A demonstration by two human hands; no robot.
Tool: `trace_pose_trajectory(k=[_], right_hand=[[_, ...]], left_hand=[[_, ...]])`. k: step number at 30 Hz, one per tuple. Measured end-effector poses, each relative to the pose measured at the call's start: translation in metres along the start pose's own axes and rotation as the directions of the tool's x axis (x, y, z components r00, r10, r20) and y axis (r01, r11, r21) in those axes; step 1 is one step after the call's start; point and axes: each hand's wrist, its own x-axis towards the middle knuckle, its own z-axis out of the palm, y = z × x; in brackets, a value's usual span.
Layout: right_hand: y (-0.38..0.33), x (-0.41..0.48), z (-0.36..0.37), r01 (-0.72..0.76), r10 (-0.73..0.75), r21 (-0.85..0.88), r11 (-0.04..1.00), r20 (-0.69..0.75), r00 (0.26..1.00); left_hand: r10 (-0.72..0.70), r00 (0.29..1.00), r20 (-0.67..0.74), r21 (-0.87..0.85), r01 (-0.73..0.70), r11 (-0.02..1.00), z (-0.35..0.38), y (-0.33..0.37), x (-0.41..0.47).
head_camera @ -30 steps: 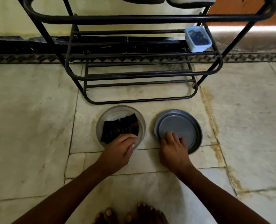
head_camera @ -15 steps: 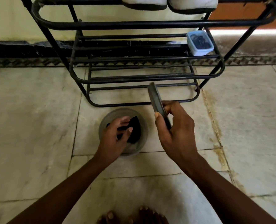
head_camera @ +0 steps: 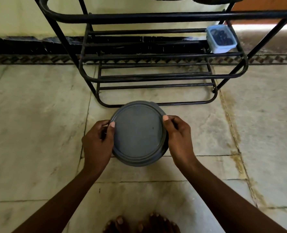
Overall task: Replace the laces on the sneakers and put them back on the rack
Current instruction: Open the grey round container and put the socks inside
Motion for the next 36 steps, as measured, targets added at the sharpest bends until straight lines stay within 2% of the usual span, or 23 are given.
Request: trace_pose_trajectory(k=[2, 4, 5, 7, 13, 18, 21, 24, 28, 32, 36], right_hand=[[0.018, 0.005, 0.0, 0.059, -0.05, -0.271, 0.961, 0.042, 0.998], [0.035, 0.012, 0.002, 0.138, -0.1, -0.562, 0.816, 0.099, 0.99], [0.041, 0.016, 0.003, 0.158, -0.109, -0.645, 0.748, 0.115, 0.987], [0.044, 0.021, 0.006, 0.153, -0.084, -0.707, 0.69, 0.131, 0.988], [0.038, 0.03, 0.018, 0.099, 0.088, -0.772, 0.627, 0.197, 0.976], [0.039, 0.036, 0.022, 0.132, 0.066, -0.823, 0.552, 0.201, 0.977], [0.04, 0.042, 0.021, 0.14, 0.065, -0.828, 0.544, 0.207, 0.976], [0.043, 0.046, 0.017, 0.136, 0.084, -0.827, 0.545, 0.215, 0.973], [0.05, 0.049, 0.018, 0.131, 0.088, -0.78, 0.612, 0.232, 0.969], [0.057, 0.055, 0.021, 0.106, 0.069, -0.682, 0.723, 0.224, 0.972], [0.052, 0.059, 0.027, 0.033, 0.128, -0.666, 0.745, 0.191, 0.973]], left_hand=[[0.041, 0.999, 0.0, 0.078, -0.041, 0.996, 0.0, -0.006, -0.001], [0.082, 0.996, 0.032, 0.183, -0.086, 0.979, 0.004, -0.012, 0.001], [0.092, 0.995, 0.045, 0.226, -0.1, 0.969, 0.007, -0.015, 0.002], [0.097, 0.994, 0.058, 0.271, -0.109, 0.956, 0.013, -0.024, 0.006], [0.101, 0.992, 0.074, 0.344, -0.12, 0.931, 0.024, -0.051, 0.014], [0.065, 0.994, 0.084, 0.403, -0.093, 0.911, 0.025, -0.05, 0.019], [0.063, 0.997, 0.034, 0.438, -0.072, 0.896, 0.028, -0.047, 0.019], [0.057, 0.997, 0.043, 0.421, -0.07, 0.904, 0.032, -0.049, 0.017], [-0.016, 0.997, 0.077, 0.358, -0.012, 0.934, 0.034, -0.056, 0.017], [-0.068, 0.991, 0.113, 0.217, 0.042, 0.975, 0.035, -0.052, 0.01], [-0.056, 0.99, 0.133, 0.242, 0.022, 0.97, 0.036, -0.06, 0.013]])
